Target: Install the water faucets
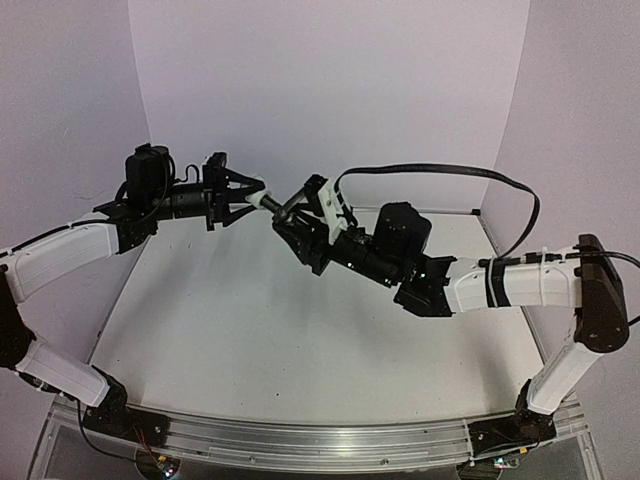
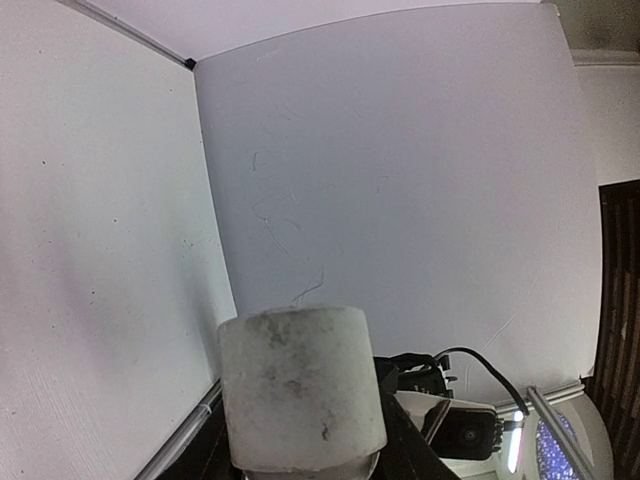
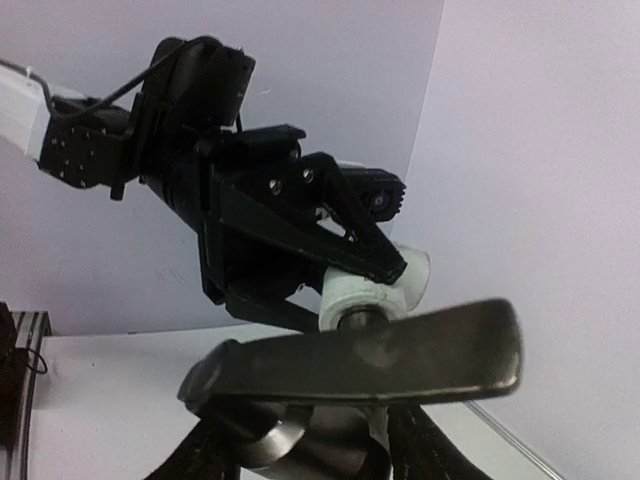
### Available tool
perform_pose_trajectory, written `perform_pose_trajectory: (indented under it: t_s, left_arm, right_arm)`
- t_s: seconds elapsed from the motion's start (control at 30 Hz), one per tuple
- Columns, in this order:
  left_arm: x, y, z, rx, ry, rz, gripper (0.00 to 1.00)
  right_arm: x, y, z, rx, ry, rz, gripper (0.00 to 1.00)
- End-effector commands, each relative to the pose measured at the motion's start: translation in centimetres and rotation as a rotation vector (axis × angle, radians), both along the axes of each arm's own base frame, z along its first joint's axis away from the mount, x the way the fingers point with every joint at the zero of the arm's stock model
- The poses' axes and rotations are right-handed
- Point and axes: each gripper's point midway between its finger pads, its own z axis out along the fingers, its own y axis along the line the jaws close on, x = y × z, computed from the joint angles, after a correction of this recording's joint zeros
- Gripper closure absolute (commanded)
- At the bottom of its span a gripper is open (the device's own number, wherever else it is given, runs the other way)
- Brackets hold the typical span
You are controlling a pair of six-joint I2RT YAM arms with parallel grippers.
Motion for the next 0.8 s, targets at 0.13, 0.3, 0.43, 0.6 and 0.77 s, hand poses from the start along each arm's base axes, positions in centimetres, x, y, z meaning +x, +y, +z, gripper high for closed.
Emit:
perform_pose_trajectory:
  t_s: [0.13,0.3,0.43,0.6,0.77]
  left_arm:
    - [-1.4,2.7,6.8,-0.027,-0.501,0.138,1.00]
    - [-4.1,3.5,7.6,-0.090,-0.824,0.138,1.00]
    - [-9.2,2.0,6.5,-0.114,-1.156,-0.127,1.00]
    - [-12.4,2.0,5.4,-0.120,-1.365,-0.269,1.00]
    - [-9.3,3.5,7.9,-0.083,-1.262,0.044,1.00]
  right_arm:
    - [2.8,-2.2,3.1,0.363,0.369,0.013,0.89]
    - [5.8,-2.8,2.0,0.522,0.840,0.255,1.00]
    - [8.2,-3.1,1.2,0.628,1.246,0.455,1.00]
    - [9.8,-3.7,0.4,0.773,1.538,0.747,0.92]
    - [11.6,-5.0,-4.8,0.746,1.556,0.680,0.59]
